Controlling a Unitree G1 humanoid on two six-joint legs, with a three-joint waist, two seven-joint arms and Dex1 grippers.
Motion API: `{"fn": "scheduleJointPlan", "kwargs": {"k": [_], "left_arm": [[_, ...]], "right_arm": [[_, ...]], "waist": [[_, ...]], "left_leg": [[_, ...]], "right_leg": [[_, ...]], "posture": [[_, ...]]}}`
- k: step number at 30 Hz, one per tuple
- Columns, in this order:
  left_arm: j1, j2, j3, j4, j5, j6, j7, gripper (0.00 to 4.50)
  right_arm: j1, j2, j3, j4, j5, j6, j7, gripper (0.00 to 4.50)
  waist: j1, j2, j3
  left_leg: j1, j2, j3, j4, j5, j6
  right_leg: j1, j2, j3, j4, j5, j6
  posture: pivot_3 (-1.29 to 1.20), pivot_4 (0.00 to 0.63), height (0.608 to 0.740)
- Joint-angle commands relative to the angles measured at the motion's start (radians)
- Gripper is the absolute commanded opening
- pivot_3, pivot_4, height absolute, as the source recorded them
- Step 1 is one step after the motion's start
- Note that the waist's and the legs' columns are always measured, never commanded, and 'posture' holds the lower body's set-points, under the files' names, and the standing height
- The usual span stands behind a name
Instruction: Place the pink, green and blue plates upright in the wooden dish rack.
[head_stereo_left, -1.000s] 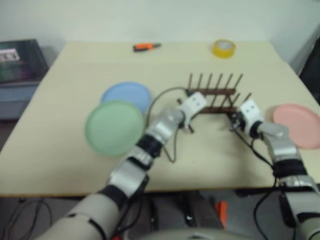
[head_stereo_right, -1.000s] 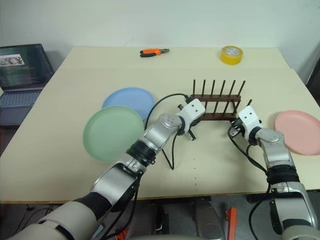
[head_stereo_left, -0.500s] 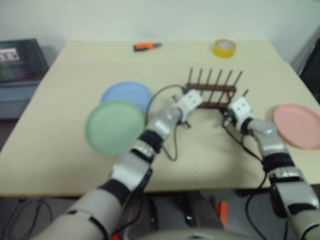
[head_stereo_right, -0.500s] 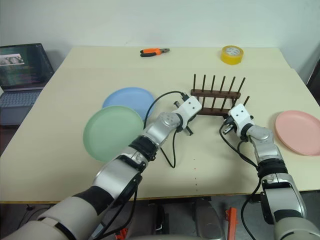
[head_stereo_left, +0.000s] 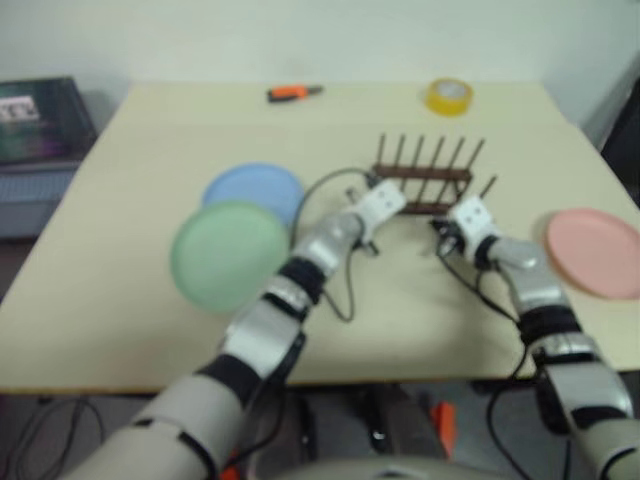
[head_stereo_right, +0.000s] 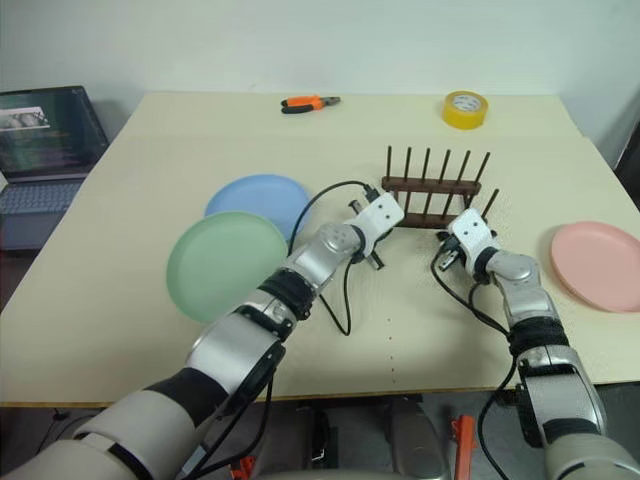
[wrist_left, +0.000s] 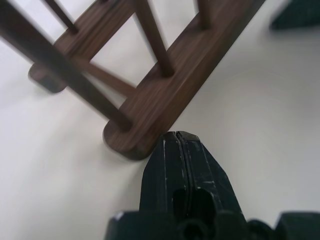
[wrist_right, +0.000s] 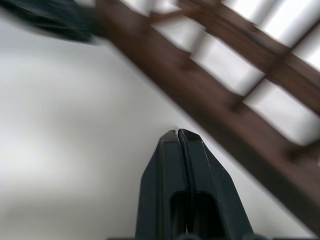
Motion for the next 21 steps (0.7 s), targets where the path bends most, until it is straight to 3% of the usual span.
{"fn": "scheduleJointPlan", "kwargs": {"k": [1, 6, 8, 10, 13, 15, 21], "left_arm": [[0.049, 0.048, -0.013, -0.255, -0.01, 0.076, -0.119, 0.02], [0.151, 0.161, 0.0, -0.639, -0.074, 0.262, -0.307, 0.02], [0.168, 0.209, 0.016, -0.738, -0.105, 0.325, -0.356, 0.02], [0.172, 0.245, 0.033, -0.797, -0.137, 0.37, -0.391, 0.38], [0.164, 0.304, 0.058, -0.86, -0.191, 0.413, -0.455, 1.28], [0.158, 0.325, 0.064, -0.875, -0.208, 0.424, -0.466, 1.98], [0.151, 0.369, 0.076, -0.908, -0.276, 0.442, -0.514, 4.15]], "right_arm": [[0.105, -0.095, -0.022, -0.294, 0.064, 0.13, 0.104, 0.03], [0.338, -0.293, -0.193, -0.683, 0.234, 0.398, 0.215, 0.03], [0.413, -0.365, -0.319, -0.743, 0.316, 0.493, 0.246, 0.03], [0.459, -0.407, -0.439, -0.758, 0.389, 0.567, 0.263, 0.0], [0.522, -0.462, -0.634, -0.717, 0.484, 0.66, 0.309, 0.61], [0.554, -0.485, -0.695, -0.697, 0.506, 0.679, 0.329, 1.29], [0.559, -0.592, -0.666, -0.471, 0.357, 0.58, 0.264, 3.35]], "waist": [[0.003, 0.0, 0.0], [0.012, 0.001, 0.0], [0.016, 0.001, 0.0], [0.017, 0.001, 0.0], [0.018, 0.001, 0.0], [0.017, 0.001, 0.0], [0.017, 0.001, 0.0]], "left_leg": [[-0.002, 0.0, 0.0, 0.0, 0.0, 0.0], [-0.008, 0.001, 0.0, 0.0, 0.0, 0.0], [-0.008, 0.001, -0.001, 0.0, 0.0, 0.0], [-0.007, 0.001, -0.001, 0.001, 0.0, 0.0], [-0.005, 0.001, -0.001, 0.002, 0.001, 0.001], [-0.005, 0.001, -0.002, 0.002, 0.001, 0.001], [-0.003, 0.001, -0.001, 0.002, 0.001, 0.001]], "right_leg": [[-0.002, 0.0, 0.0, 0.0, 0.0, 0.0], [-0.008, -0.001, 0.0, 0.001, 0.001, -0.004], [-0.008, -0.001, 0.0, 0.002, 0.001, -0.003], [-0.007, -0.001, -0.001, 0.001, -0.001, 0.0], [-0.005, -0.001, -0.001, 0.001, 0.001, 0.0], [-0.004, -0.001, -0.001, 0.001, 0.001, 0.0], [-0.003, -0.001, 0.0, 0.0, 0.0, 0.0]], "posture": [[0.0, 0.15, 0.74], [0.0, 0.15, 0.74], [0.0, 0.15, 0.74], [0.0, 0.15, 0.74], [0.0, 0.15, 0.74], [0.0, 0.15, 0.74], [0.0, 0.15, 0.74]]}}
